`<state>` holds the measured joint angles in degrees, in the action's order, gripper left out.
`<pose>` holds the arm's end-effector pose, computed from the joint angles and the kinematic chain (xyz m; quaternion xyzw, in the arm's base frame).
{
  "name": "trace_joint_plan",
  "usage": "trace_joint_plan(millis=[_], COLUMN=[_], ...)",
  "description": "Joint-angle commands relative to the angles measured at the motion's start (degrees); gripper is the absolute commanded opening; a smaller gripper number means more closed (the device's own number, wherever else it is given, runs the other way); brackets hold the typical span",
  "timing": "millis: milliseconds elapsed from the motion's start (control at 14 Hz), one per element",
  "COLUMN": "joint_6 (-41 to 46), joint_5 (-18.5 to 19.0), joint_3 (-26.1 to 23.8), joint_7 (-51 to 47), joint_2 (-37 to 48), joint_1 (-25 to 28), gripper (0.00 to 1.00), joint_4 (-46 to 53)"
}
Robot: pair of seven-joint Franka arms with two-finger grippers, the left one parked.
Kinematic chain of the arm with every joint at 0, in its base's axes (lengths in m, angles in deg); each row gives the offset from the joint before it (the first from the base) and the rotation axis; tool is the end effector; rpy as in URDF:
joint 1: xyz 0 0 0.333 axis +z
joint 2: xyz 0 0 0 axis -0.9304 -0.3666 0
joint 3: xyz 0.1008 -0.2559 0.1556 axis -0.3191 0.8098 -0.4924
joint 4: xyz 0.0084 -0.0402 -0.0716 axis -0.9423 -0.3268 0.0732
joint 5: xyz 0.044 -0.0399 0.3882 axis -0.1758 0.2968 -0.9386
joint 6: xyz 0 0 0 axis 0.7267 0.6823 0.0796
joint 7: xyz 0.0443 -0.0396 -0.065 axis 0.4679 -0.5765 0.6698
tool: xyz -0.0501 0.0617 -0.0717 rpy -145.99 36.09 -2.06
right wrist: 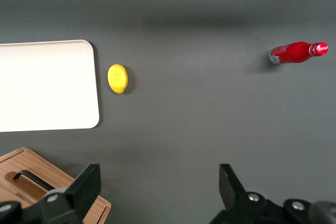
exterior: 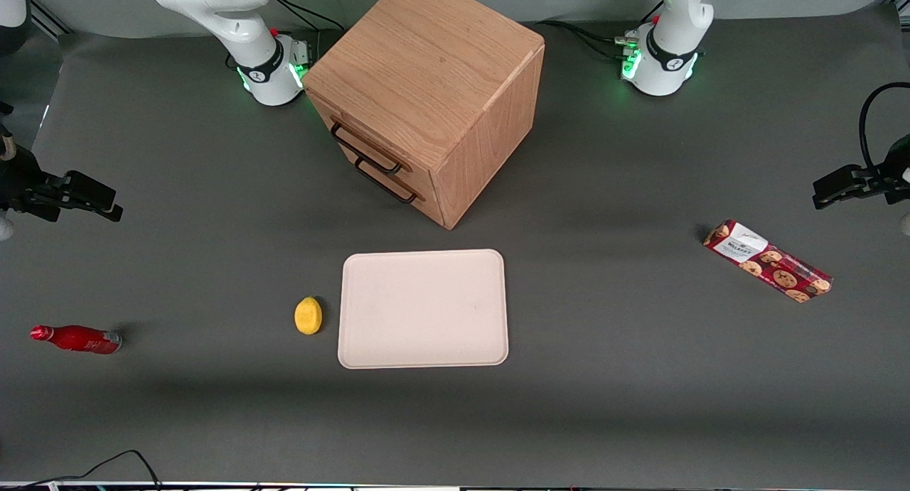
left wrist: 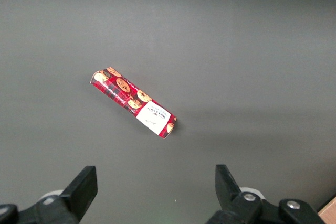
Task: Open upper drawer
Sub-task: 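Move the right gripper toward the wooden cabinet's drawer handles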
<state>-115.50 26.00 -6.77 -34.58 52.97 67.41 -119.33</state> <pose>0.5911 0.0066 0.6381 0.9997 -0.0211 0.0105 0.0010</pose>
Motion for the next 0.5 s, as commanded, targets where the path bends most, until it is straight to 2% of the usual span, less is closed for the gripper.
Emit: trace_joint_plan(millis=[0,429], joint_6=[0.38,0.47], joint_5=[0.12,0.12], joint_3=[-0.07,-0.25], joint_7=[-1.25,-1.16], joint_2=[1.55,2.42], joint_1=[-0.15,0.02], gripper=[1.0,1.0], joint_4=[-1.57,-3.68])
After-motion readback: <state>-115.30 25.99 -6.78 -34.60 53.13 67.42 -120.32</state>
